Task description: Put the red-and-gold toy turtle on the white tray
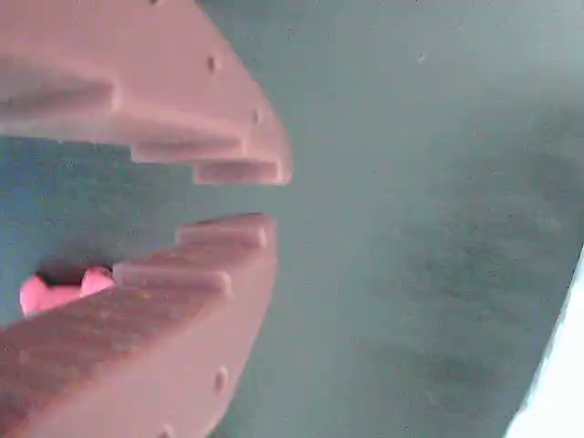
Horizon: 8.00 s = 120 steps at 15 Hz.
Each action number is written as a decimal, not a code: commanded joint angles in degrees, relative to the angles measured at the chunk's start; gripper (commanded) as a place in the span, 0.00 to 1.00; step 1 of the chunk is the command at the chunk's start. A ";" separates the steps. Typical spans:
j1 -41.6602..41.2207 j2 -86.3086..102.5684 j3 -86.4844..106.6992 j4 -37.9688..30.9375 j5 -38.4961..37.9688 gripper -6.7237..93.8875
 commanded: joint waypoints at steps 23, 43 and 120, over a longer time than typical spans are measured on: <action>20.30 -77.96 -93.87 20.13 -32.96 0.08; 26.89 -101.16 -112.32 25.58 -42.45 0.60; -14.06 -71.19 -93.25 28.92 6.06 0.07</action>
